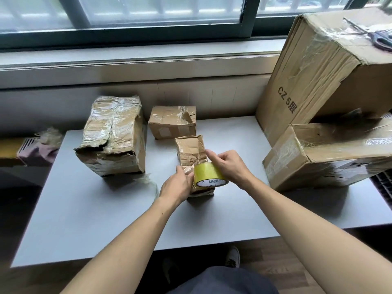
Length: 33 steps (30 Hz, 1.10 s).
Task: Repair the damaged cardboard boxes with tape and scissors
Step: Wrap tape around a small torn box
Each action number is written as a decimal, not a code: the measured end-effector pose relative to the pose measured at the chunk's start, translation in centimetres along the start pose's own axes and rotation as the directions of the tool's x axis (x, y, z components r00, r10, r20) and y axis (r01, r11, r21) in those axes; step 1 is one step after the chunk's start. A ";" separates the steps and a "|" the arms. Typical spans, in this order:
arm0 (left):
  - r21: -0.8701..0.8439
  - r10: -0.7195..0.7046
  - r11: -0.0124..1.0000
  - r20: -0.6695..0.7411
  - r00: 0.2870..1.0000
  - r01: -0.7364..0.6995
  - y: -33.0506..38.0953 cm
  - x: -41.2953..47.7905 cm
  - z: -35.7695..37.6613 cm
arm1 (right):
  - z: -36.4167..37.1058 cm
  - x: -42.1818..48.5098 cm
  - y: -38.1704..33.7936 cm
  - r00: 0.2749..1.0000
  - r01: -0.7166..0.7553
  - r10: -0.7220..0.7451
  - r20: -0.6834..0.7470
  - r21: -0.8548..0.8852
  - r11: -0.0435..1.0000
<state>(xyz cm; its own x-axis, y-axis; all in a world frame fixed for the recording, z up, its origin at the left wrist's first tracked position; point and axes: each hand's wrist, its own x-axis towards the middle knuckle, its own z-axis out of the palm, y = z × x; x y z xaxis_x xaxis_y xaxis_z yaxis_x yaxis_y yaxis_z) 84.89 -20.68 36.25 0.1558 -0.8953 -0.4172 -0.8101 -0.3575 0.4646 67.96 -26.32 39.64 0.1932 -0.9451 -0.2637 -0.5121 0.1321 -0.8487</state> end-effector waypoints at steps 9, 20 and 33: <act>-0.021 0.033 0.999 -0.016 0.999 -0.033 -0.5 -0.2 0.0 | -1.3 0.8 -1.0 0.996 -0.054 0.060 -0.063 0.105 0.993; 0.006 0.036 0.999 -0.042 0.998 -0.036 -0.5 -0.1 0.2 | -2.7 -0.8 4.6 0.983 -0.144 0.108 -0.148 -0.256 0.956; -0.120 -0.010 0.993 -0.057 0.998 0.003 0.3 1.2 1.1 | -1.9 -1.2 6.1 0.976 -0.201 0.193 -0.105 -0.067 0.977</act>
<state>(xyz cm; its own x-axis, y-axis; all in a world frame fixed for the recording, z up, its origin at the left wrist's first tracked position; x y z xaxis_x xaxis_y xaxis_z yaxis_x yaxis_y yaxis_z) 84.23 -21.53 35.00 0.1960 -0.9053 -0.3769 -0.7357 -0.3899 0.5538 62.96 -24.94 35.63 0.0019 -0.9278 -0.3732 -0.5950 0.2988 -0.7461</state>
